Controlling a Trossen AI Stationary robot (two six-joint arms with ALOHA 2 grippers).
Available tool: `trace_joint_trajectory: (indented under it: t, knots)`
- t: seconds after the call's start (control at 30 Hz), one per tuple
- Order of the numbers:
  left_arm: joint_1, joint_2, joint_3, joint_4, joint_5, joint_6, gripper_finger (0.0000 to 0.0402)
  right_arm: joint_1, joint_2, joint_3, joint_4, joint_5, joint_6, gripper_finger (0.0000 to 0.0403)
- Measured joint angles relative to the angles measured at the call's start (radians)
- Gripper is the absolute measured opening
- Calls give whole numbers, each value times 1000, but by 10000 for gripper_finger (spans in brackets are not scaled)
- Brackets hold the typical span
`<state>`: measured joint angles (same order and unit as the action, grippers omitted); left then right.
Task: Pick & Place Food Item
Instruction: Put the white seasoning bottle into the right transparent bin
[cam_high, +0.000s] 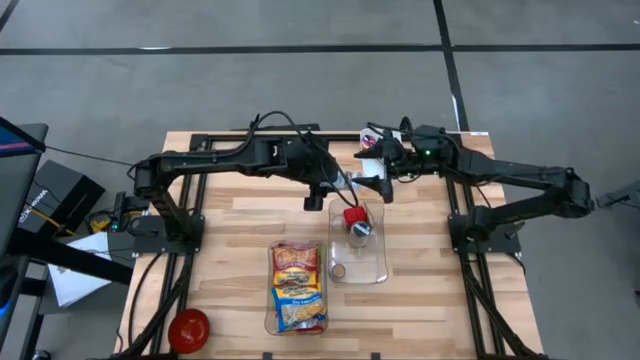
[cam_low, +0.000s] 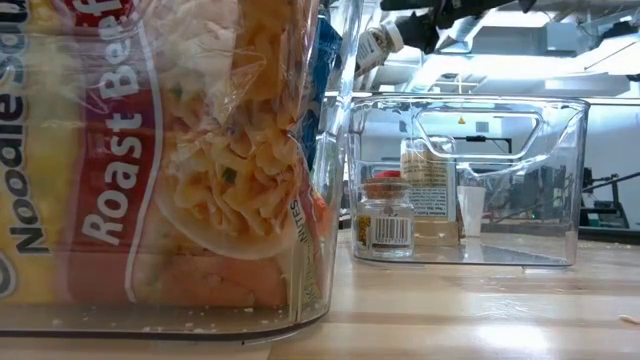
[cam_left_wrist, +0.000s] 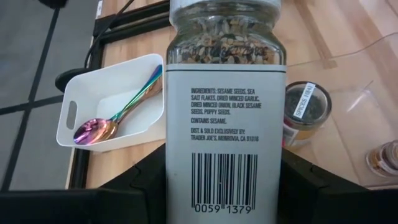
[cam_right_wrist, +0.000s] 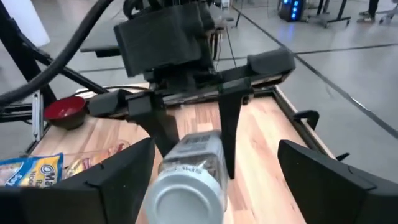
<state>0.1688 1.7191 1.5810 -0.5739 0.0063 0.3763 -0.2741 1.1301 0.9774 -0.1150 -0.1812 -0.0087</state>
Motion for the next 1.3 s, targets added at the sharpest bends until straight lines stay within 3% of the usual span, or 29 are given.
trace_joint_trajectory:
  t: [0.37,0.93,1.13,1.3]
  knots:
    - [0,-1,0,37,-29,-7,189,36,5,23,-118,-1,-2,340]
    - [-2,-18,0,39,-28,-30,189,50,5,22,-124,79,-25,327]
    - [-2,-18,0,40,-28,-42,189,51,5,22,-125,79,-25,292]
    - [-2,-18,0,41,-29,-45,189,55,5,22,-125,77,-21,217]
